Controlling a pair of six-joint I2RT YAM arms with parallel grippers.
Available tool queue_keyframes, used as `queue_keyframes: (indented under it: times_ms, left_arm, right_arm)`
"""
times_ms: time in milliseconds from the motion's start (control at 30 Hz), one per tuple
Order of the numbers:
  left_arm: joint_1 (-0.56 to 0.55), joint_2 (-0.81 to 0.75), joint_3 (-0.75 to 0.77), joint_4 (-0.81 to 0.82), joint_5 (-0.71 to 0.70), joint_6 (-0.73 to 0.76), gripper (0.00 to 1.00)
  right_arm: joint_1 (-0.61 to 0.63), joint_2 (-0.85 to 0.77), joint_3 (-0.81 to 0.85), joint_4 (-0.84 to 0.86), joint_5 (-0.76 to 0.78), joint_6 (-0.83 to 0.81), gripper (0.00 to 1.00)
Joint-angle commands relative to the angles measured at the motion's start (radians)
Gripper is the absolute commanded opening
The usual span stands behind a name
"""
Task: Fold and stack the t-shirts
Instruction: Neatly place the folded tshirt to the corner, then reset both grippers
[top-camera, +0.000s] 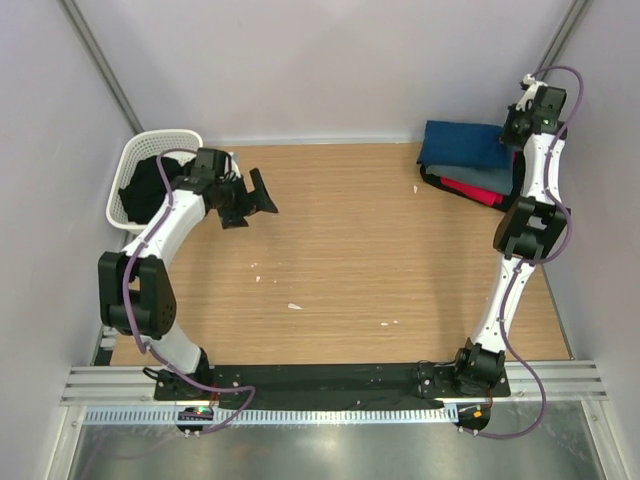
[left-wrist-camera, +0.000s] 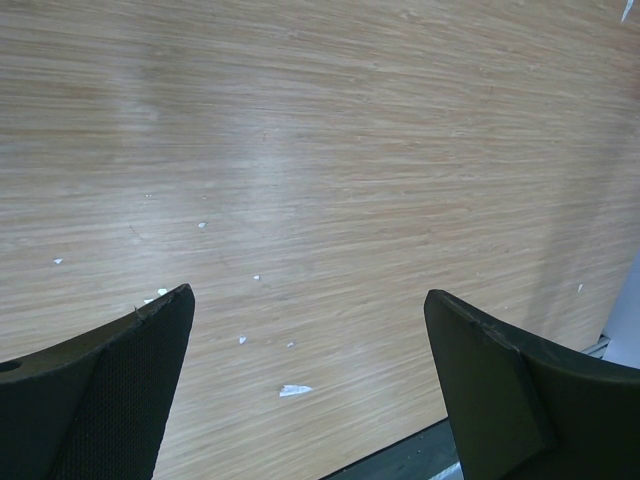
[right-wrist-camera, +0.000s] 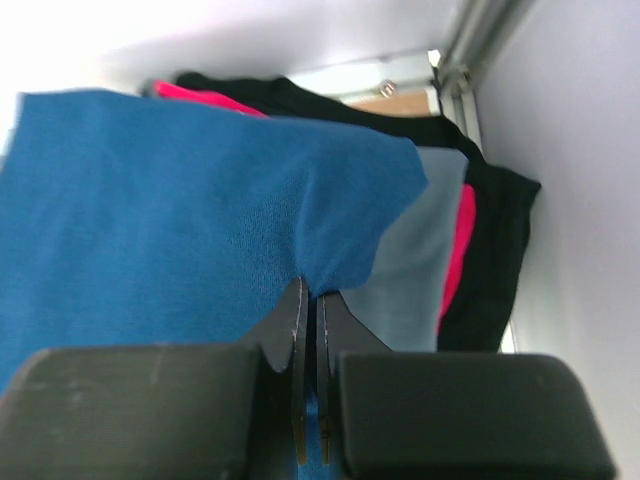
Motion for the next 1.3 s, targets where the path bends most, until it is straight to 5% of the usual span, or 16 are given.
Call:
queue_keyframes:
  times_ms: [0, 300, 567, 700, 733, 967, 1267]
  left_arm:
    - [0.007, 0.035, 0.067, -0.041, 0.007, -0.006, 0.98]
    - [0.007, 0.092, 0.113, -0.042, 0.020, -0.010, 0.96]
    - [0.008, 0.073, 0.118, -0.051, 0.018, 0.023, 0.96]
    - [0.016, 0.056, 0.125, -0.053, -0.006, 0.029, 0.97]
    - [0.016, 0.052, 0.128, -0.053, -0.013, 0.030, 0.97]
    - [0.017, -0.026, 0.147, -0.058, -0.100, 0.075, 0.98]
    - [0.023, -0.232, 0.139, -0.019, -0.203, 0.105, 1.00]
  right_arm:
    - [-0.024, -0.019, 0.009, 0.061, -0.020, -0.039, 0.01]
    - [-0.047, -0.069, -0.046, 0.066, -0.005, -0.042, 0.01]
    - [-0.048, -0.088, -0.110, 0.098, 0.194, -0.032, 0.03]
    - [-0.048, -0.137, -0.115, 0.104, 0.285, -0.015, 0.80]
    - [-0.047, -0.180, -0.115, 0.092, 0.275, -0.006, 0.85]
    - [-0.024, -0.436, -0.125, 0.061, 0.219, 0.066, 0.89]
    - [-0.024, -0.890, -0.610, 0.044, 0.058, 0.195, 1.00]
